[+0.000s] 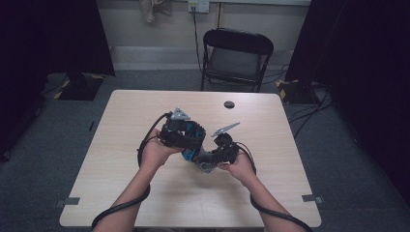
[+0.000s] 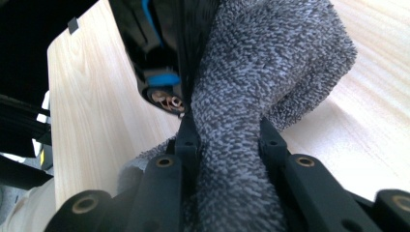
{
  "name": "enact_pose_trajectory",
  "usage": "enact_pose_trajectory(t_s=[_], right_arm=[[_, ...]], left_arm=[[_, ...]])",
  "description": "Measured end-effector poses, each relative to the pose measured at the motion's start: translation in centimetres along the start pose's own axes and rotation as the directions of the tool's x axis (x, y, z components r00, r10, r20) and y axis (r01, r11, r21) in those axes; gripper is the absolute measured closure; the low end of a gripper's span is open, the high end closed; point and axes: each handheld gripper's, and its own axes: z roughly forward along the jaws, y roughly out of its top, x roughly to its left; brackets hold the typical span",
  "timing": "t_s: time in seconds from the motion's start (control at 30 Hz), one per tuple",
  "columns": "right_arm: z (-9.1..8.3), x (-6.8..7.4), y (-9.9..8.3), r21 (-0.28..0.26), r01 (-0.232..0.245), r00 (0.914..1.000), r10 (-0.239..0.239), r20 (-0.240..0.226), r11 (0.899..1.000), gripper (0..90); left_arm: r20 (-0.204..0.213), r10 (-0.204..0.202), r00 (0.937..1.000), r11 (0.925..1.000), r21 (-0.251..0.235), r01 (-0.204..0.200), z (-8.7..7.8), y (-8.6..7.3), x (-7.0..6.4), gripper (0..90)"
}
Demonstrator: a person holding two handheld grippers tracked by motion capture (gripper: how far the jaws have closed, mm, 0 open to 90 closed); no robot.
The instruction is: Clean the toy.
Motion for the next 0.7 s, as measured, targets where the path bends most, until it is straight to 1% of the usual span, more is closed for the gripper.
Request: enact_pose_trajectory(t_s=[0.17, 0.27, 0.3, 0.37, 0.43, 0.53, 0.63, 0.7], right_arm=[[0.3, 0.0, -0.3, 0.029, 0.002, 1.0000, -0.002, 0.004, 1.000, 70.5], [0.3, -0.1, -0.5, 0.033, 0.000, 1.0000, 0.000, 0.008, 0.999, 70.4], [0.2, -0.2, -0.6, 0.031, 0.003, 0.9999, -0.004, 0.010, 1.000, 70.4], [0.0, -0.3, -0.8, 0.035, 0.000, 0.9999, 0.000, 0.016, 0.999, 70.4], [-0.4, -0.4, -0.9, 0.038, 0.003, 0.9995, -0.004, 0.032, 0.999, 70.4], [-1.3, -0.7, -1.1, 0.028, 0.004, 0.9986, -0.005, 0.053, 1.000, 70.3], [-2.7, -1.5, -1.3, 0.009, -0.015, 0.9941, 0.013, 0.108, 1.000, 70.0], [-3.3, -1.9, -1.5, 0.001, -0.022, 0.9918, 0.022, 0.126, 1.000, 70.0]], left_arm=[[-0.002, 0.004, 1.0000, 1.0000, -0.007, -0.004, -0.2, 0.1, 0.1, 25.4], [-0.004, 0.002, 1.0000, 0.9999, -0.010, -0.002, -0.5, 0.0, 0.2, 25.4], [-0.005, -0.006, 1.0000, 0.9999, -0.013, 0.006, -0.5, 0.0, 0.3, 25.4], [-0.012, 0.000, 0.9999, 0.9999, -0.011, 0.000, -0.7, 0.0, 0.4, 25.4], [-0.016, -0.003, 0.9999, 0.9999, -0.011, 0.002, -0.8, -0.1, 0.6, 25.4], [-0.027, 0.002, 0.9996, 1.0000, -0.003, -0.002, -1.2, -0.4, 0.9, 25.4], [-0.038, -0.008, 0.9993, 1.0000, 0.002, 0.008, -1.4, -0.8, 1.3, 25.4], [-0.043, -0.012, 0.9990, 0.9999, 0.005, 0.012, -1.6, -1.1, 1.7, 25.4]])
